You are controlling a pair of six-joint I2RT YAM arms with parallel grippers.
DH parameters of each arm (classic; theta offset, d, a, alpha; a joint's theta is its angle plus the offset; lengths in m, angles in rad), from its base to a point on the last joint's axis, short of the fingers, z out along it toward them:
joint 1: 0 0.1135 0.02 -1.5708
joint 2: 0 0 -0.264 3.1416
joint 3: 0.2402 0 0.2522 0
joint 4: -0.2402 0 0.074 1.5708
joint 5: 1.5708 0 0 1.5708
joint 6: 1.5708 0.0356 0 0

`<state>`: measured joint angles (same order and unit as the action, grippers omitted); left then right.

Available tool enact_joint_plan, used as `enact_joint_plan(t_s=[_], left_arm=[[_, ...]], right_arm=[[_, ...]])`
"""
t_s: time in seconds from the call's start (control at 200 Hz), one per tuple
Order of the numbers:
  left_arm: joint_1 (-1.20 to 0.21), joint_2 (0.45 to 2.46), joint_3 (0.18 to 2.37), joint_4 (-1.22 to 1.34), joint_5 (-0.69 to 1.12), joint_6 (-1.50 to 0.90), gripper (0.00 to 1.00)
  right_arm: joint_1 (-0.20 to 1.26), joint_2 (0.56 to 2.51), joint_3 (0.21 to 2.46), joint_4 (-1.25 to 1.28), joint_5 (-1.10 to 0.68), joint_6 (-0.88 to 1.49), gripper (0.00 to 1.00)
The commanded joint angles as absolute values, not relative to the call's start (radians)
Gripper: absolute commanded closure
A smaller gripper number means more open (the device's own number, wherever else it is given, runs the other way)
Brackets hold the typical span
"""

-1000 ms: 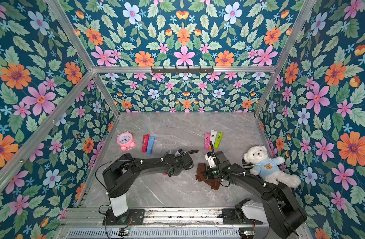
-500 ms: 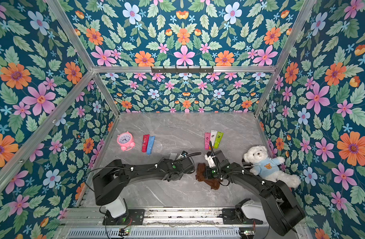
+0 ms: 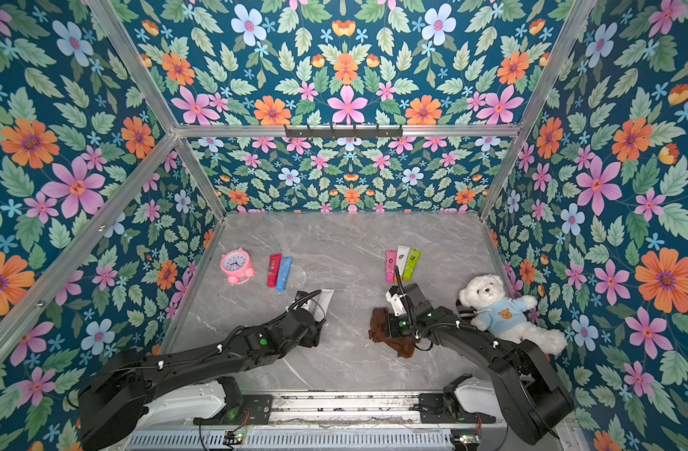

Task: Wipe the surface of the toothpaste tube
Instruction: Move the toothpaste to the center of the board.

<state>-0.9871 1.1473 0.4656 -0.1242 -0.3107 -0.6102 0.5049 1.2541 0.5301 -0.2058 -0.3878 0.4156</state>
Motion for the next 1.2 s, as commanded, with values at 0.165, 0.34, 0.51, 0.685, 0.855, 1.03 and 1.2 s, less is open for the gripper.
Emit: enact_joint_plan(t_s=[0.165,0.34,0.51,0.685,0.855,1.03,1.2], left_arm=[[-0.901,1.197,0.366,0.11,-0.152,-0.62,0.29],[-0.899,1.253,0.38,0.106,-0.129,-0.599,0.31],[-0.9,1.287,0.39,0.101,-0.105,-0.576,0.46],[-0.929,1.328,0.429,0.082,-0.041,-0.501,0.66],[-1.012,1.383,0.493,0.075,0.002,-0.412,0.75],[-1.061,1.418,0.535,0.07,0.023,-0.346,0.76],[-1.085,1.439,0.514,0.126,0.034,-0.347,0.78]], right_arm=[[0.506,1.258,0.54,-0.22,-0.381,0.402,1.0],[0.505,1.26,0.541,-0.22,-0.377,0.406,1.0],[0.506,1.266,0.548,-0.224,-0.376,0.402,1.0],[0.506,1.233,0.568,-0.233,-0.396,0.405,1.0],[0.508,1.224,0.62,-0.215,-0.471,0.418,1.0],[0.52,1.288,0.695,-0.195,-0.474,0.417,1.0],[0.53,1.415,0.757,-0.161,-0.449,0.406,1.0]])
